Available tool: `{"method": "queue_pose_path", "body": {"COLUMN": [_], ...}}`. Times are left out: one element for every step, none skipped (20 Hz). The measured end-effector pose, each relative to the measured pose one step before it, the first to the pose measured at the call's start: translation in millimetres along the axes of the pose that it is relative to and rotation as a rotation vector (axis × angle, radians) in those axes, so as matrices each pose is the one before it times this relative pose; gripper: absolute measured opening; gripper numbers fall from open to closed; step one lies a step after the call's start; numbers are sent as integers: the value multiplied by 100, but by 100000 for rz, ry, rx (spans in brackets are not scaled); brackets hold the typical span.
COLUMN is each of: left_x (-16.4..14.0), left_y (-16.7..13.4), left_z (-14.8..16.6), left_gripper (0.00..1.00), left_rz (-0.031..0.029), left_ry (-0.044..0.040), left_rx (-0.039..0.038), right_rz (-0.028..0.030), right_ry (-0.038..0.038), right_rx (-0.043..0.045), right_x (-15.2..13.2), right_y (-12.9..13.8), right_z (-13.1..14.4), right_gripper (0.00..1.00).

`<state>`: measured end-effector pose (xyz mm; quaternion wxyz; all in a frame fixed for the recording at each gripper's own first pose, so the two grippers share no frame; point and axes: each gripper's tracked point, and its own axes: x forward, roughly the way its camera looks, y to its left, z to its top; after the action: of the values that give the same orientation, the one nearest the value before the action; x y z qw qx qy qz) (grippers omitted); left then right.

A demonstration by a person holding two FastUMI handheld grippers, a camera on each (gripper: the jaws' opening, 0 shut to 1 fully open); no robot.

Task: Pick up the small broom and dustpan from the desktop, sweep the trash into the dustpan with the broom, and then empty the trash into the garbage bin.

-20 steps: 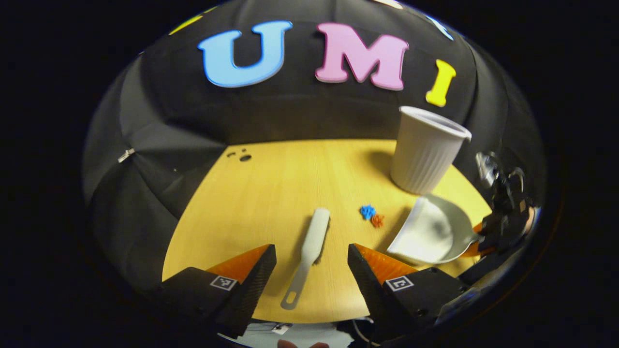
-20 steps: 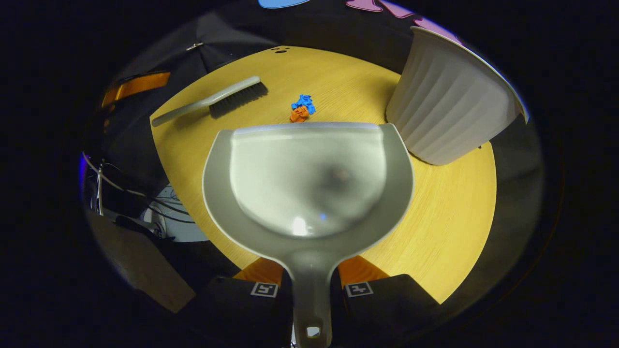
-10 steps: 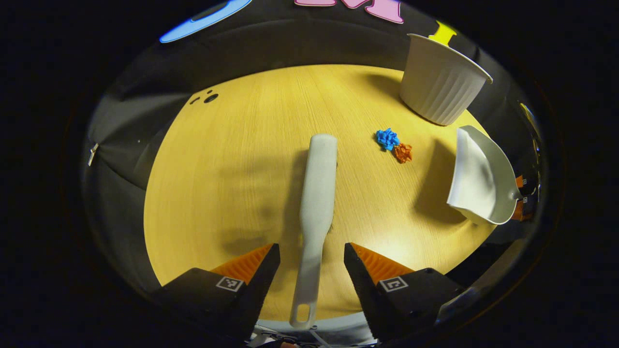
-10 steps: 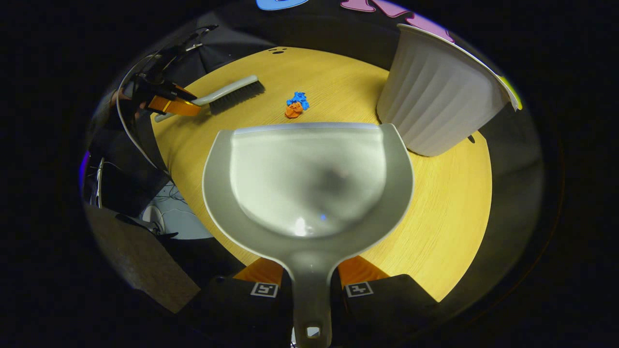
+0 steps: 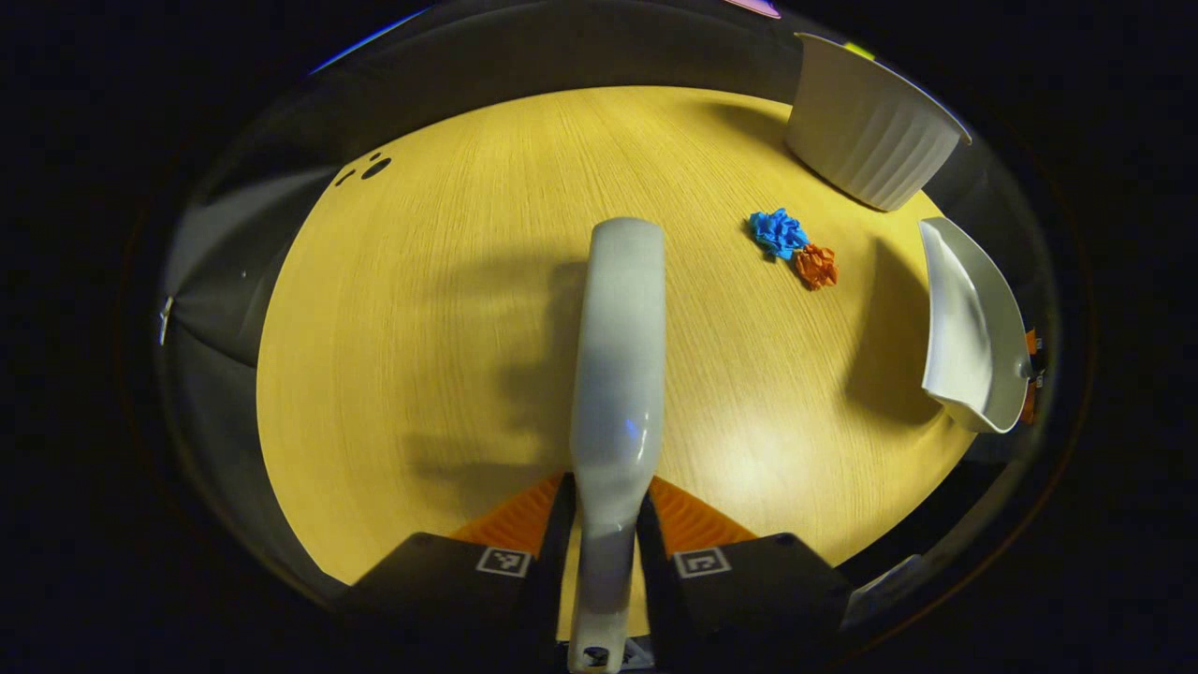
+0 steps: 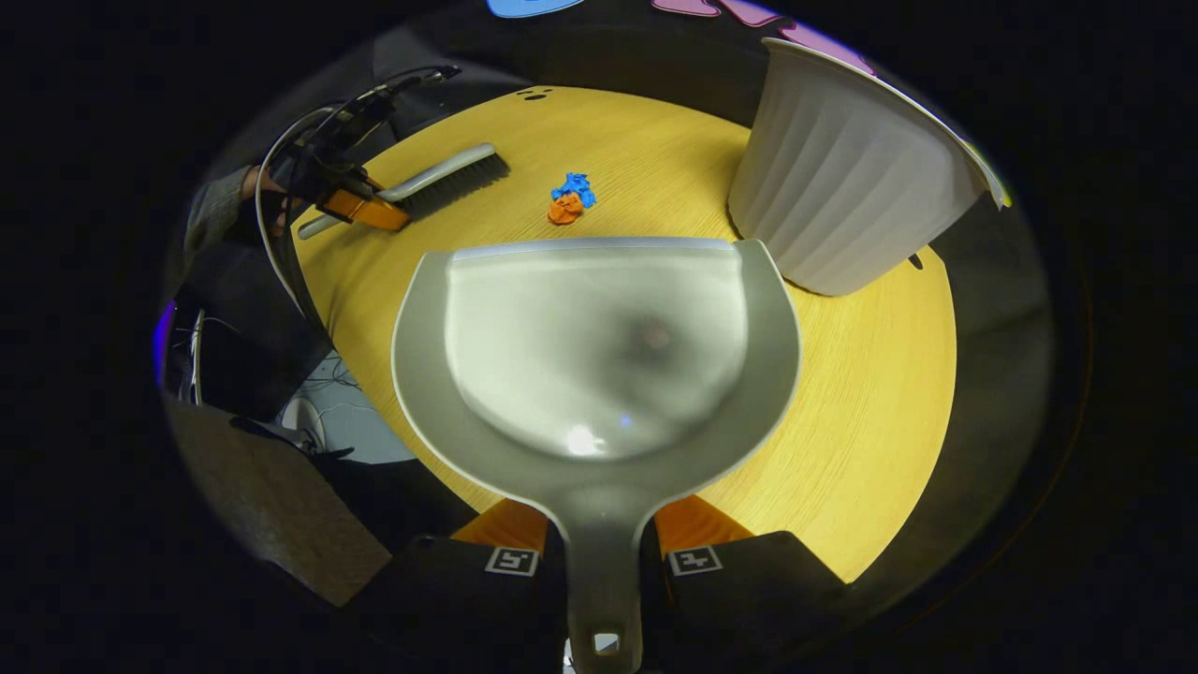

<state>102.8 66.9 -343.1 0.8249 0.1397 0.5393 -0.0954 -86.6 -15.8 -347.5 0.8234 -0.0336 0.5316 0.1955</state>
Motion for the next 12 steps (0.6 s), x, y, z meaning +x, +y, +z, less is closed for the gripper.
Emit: {"method": "queue_pose_path", "body": {"left_x": [268,75,-130,17,-301,-365,-369,-392,-231,-68,123,266], "left_y": [-78,-29,102,330,624,324,74,-302,-342,-203,-175,-238], "left_z": [-186,-225,259,34,489,994,1192,971,934,824,803,527], "left_gripper": [29,29,29,28,27,25,25,24,24,22,25,26], "left_rz": [-35,-74,114,1606,3416,1953,651,-554,-938,-422,143,332], "left_ry": [1027,1815,22,847,-1132,-3636,-3914,-2595,-1345,-793,-545,373], "left_rx": [1221,253,-130,-81,957,1392,1181,878,943,1253,1652,1562], "right_rz": [435,173,23,339,361,288,315,523,670,665,440,-388], "right_ry": [579,817,695,1083,1132,1346,1759,2223,2264,2667,2218,2337], "right_rx": [-403,-570,-706,-985,-787,-664,-332,-39,308,415,142,-442], "right_x": [8,-53,21,4,-19,-19,-210,-38,-89,129,-16,16], "right_y": [112,61,-64,54,7,-90,-79,68,114,73,-10,-122], "right_z": [-146,-4,53,123,281,-3,129,153,24,140,49,124], "right_gripper": [35,32,39,39,35,39,39,39,39,35,35,35]}}
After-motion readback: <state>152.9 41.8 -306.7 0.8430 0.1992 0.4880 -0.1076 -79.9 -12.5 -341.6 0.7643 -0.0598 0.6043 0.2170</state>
